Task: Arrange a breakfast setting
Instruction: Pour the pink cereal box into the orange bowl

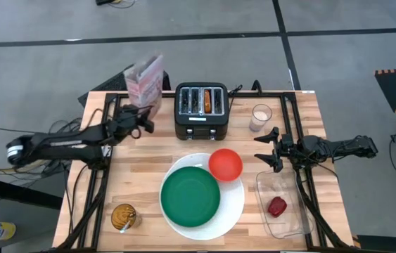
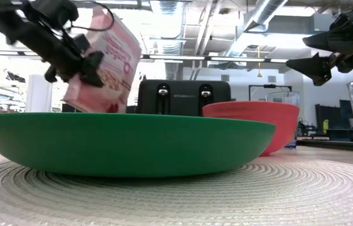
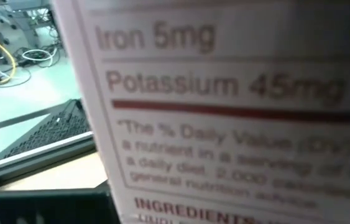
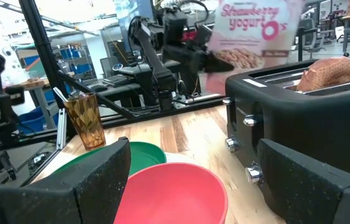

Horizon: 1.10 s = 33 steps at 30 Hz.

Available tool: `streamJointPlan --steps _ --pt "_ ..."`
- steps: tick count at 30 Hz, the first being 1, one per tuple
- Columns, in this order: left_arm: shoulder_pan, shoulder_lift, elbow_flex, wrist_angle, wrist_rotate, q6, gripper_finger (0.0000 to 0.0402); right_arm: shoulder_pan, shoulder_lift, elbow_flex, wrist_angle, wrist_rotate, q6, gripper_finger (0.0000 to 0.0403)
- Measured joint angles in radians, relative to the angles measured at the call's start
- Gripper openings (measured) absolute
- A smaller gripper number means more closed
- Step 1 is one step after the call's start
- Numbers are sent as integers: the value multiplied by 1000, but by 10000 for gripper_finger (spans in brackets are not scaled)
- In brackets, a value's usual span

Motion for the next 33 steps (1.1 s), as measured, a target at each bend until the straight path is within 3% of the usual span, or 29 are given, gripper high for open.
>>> streamJointPlan --steps 5,11,19,29,33 --pt "-40 -184 77 -294 3 -1 126 0 0 0 0 0 0 371" --pt "-80 -270 211 -465 28 107 126 0 0 0 0 0 0 371" --pt "-122 -247 401 -587 243 287 126 0 0 0 0 0 0 371" --pt "-192 -135 583 -701 423 421 126 0 0 0 0 0 0 371" --pt "-242 -61 644 -738 446 461 126 0 0 0 0 0 0 371"
